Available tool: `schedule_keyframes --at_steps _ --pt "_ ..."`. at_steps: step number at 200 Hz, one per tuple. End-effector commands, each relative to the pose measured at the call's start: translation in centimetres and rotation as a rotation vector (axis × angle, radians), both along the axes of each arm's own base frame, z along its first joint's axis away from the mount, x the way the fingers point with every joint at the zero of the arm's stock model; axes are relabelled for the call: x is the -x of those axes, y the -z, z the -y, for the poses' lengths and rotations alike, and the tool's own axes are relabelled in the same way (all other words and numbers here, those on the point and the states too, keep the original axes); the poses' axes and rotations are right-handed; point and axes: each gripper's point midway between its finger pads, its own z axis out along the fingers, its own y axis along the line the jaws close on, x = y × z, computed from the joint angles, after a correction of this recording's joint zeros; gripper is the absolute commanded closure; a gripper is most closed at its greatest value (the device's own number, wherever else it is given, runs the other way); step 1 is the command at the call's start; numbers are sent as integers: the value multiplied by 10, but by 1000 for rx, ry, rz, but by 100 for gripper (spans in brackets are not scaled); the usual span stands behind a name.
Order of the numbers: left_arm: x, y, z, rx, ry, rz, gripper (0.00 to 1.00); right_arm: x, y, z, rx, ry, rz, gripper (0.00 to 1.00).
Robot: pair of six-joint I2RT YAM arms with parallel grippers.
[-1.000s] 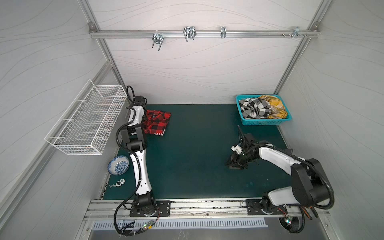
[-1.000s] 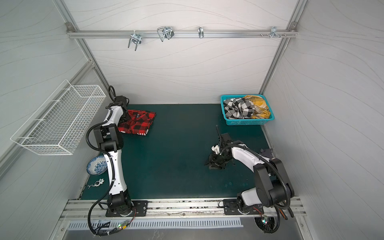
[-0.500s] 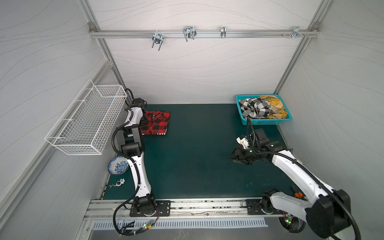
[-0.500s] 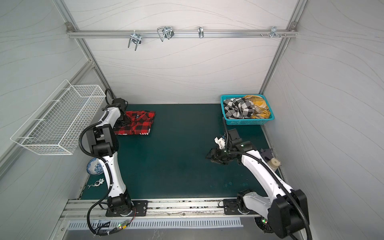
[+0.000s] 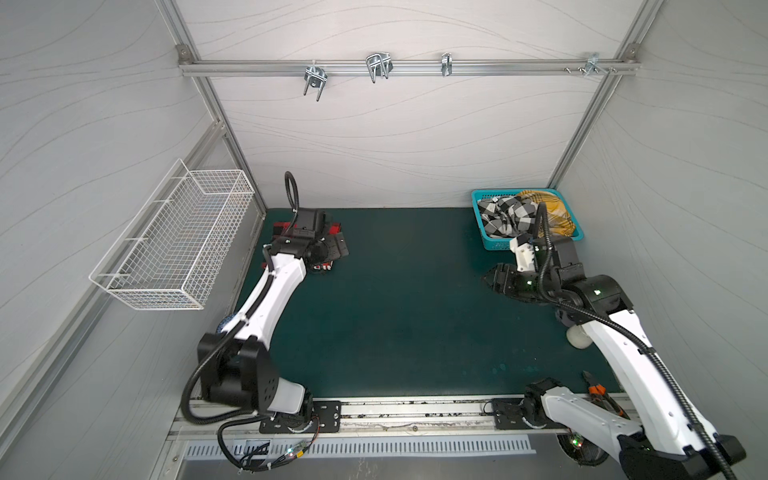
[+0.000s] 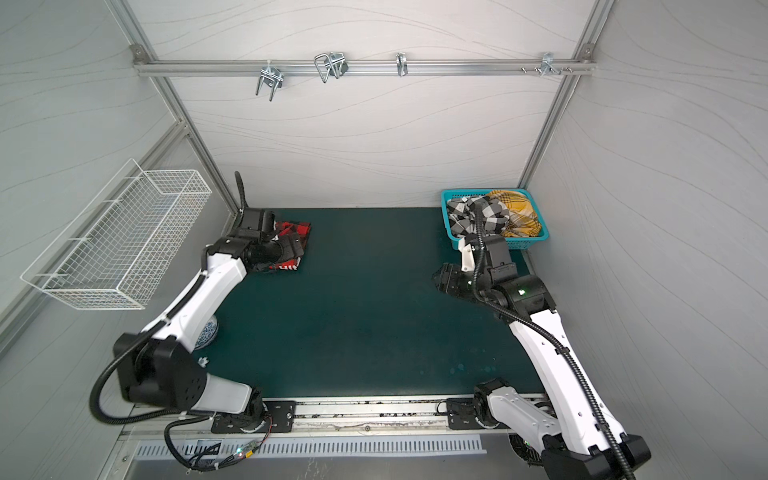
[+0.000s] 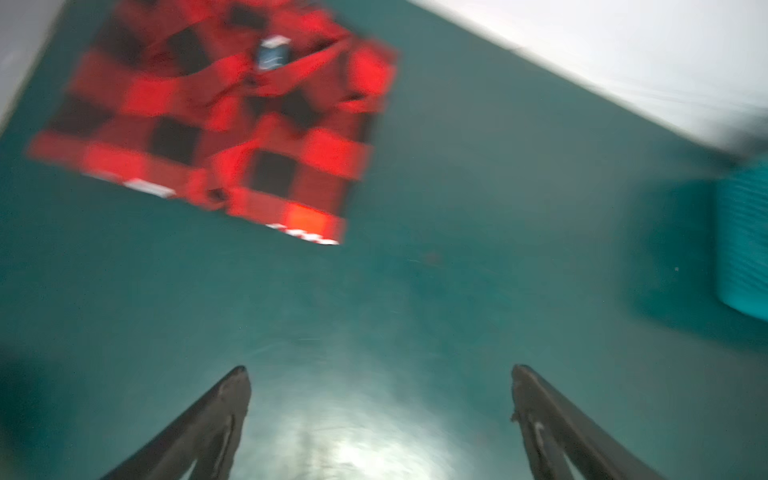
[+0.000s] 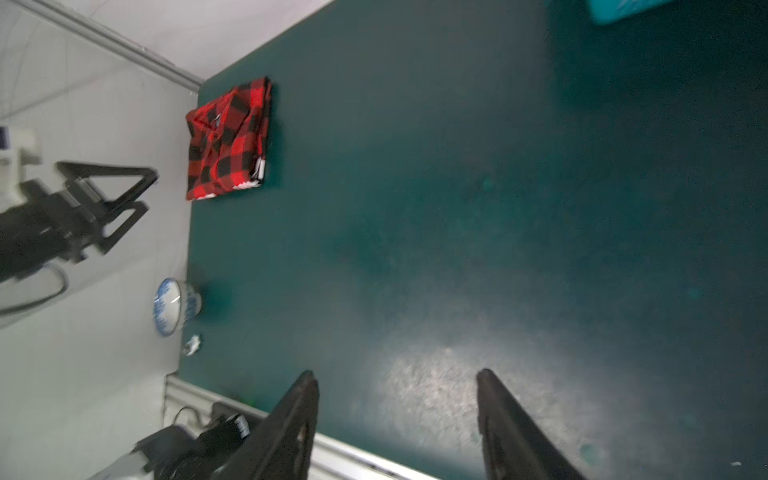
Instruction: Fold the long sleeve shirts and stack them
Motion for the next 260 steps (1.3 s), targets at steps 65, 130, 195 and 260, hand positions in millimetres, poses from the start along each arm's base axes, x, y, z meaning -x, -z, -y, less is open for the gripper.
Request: schedule_keyframes --at_steps 65,130,195,260 --pt "0 55 -64 -443 -97 296 1 -87 65 61 280 265 211 1" --pt "-6 122 -109 -419 -255 226 1 -95 169 184 452 611 214 1" --pt "-37 132 -94 -357 -71 309 1 -169 190 114 360 226 385 1" --pt "-27 132 -95 -326 -76 440 1 -161 197 86 394 117 511 1"
